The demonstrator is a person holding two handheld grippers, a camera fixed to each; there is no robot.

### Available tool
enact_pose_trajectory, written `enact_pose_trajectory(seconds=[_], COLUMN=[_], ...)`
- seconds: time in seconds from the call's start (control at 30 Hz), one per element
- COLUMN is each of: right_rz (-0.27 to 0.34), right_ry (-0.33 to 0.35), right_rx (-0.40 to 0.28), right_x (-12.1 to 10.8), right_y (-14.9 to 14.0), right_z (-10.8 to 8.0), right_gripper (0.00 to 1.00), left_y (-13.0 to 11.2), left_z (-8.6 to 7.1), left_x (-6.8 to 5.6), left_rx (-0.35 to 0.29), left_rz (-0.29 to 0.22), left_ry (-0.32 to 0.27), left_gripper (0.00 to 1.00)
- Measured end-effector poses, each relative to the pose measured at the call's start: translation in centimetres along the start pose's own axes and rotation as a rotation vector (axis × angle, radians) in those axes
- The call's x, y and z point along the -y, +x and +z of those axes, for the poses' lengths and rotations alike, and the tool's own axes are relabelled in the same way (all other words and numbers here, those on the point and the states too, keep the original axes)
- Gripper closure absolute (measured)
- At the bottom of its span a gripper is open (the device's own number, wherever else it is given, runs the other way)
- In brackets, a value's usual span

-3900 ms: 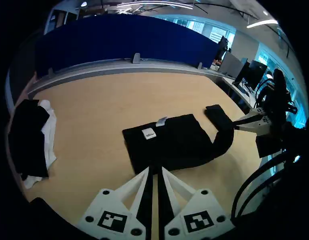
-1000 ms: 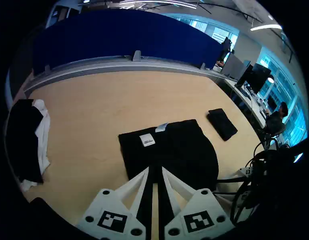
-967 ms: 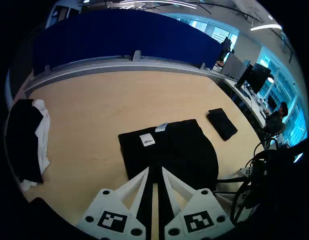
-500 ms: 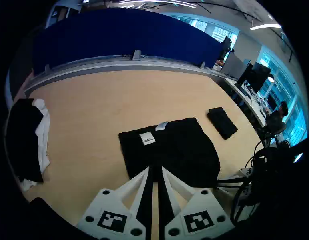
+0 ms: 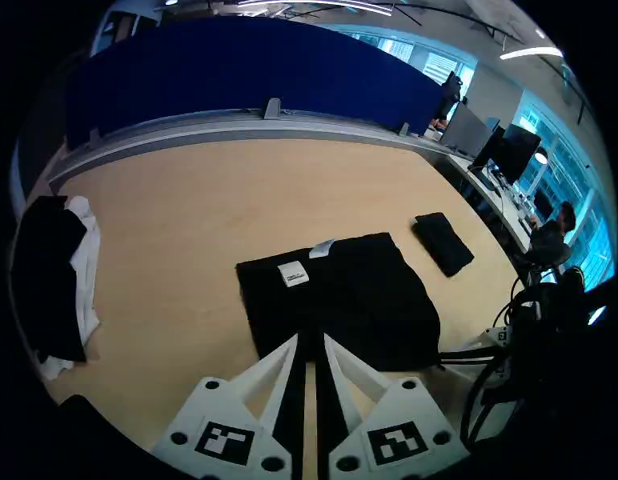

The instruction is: Fold towel

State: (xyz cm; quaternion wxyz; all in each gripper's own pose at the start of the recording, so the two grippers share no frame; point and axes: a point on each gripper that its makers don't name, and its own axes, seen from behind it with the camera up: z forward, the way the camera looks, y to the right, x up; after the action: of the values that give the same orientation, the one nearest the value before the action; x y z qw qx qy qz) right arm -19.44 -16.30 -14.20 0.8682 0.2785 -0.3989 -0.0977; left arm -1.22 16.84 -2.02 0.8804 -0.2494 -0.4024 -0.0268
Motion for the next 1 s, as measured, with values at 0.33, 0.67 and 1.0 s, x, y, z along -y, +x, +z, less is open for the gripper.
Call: enact_pose_trajectory(seconds=[0.33,0.67,1.0], right_rz=[0.041,0.054,0.013], right_ry=[0.029,0.010,-0.001], right_rx=[-0.067,-0.055,0.011], right_x=[-2.1,-4.1,-1.4], right_y=[4.5,4.5,0.6], right_z=[-3.0,-3.3,-2.0], right_gripper=[0.87,0.87,0.31], left_y=[-0.1,-0.6,-0.2], left_z=[-0.6,-0.5,-0.6], left_x=[0.0,0.2,-0.1], left_rx=[-0.003,-0.003,-0.002], left_rz=[-0.009,-0.023,-0.010], left_ry=[-0.002,-0.001,-0.002], left_gripper=[0.93,0.93,0.93])
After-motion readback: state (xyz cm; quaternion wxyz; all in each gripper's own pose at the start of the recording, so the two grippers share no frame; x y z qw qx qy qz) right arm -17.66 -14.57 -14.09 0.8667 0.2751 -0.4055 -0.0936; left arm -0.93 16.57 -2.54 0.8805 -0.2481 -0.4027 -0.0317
